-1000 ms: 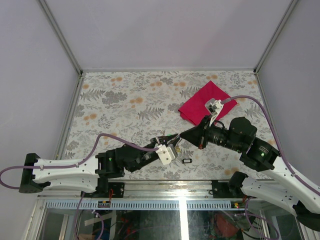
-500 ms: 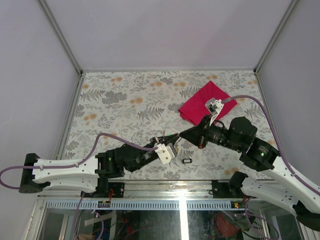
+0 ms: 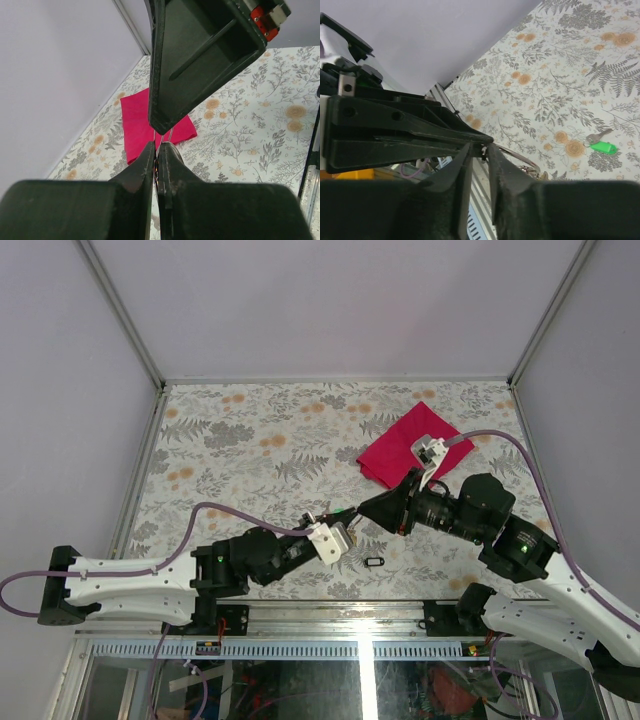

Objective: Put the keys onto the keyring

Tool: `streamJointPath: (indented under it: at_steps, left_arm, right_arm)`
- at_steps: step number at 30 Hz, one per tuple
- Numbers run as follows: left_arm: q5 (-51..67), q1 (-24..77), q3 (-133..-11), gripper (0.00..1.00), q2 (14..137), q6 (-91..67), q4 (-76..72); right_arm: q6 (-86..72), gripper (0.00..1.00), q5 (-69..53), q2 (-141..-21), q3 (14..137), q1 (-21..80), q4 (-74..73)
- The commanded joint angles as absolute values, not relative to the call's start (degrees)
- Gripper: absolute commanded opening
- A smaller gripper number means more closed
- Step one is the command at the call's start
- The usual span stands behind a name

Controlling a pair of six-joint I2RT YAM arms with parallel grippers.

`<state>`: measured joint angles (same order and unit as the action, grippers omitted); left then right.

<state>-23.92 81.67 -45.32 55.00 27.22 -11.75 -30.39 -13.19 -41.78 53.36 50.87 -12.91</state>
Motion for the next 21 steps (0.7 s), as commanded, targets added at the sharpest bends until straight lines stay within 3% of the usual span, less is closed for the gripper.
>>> streamJointPath:
  at_steps: [1, 5, 21]
  left_arm:
    - [-26.2, 81.9, -47.7, 0.0, 55.1, 25.5, -13.0]
    - [-26.4, 81.8, -47.7, 0.0, 55.0, 25.2, -12.5]
    - [-30.9, 81.7, -49.1, 0.0, 55.9, 23.5, -8.5]
  right_arm:
    - [-30.0, 0.32, -12.8, -40.2, 53.9, 50.7, -7.6]
    - [-28.8, 0.43, -9.0, -36.9, 52.5, 50.7, -6.4]
    - [-30.2, 0.5, 14.1, -30.9, 43.3, 50.7, -19.4]
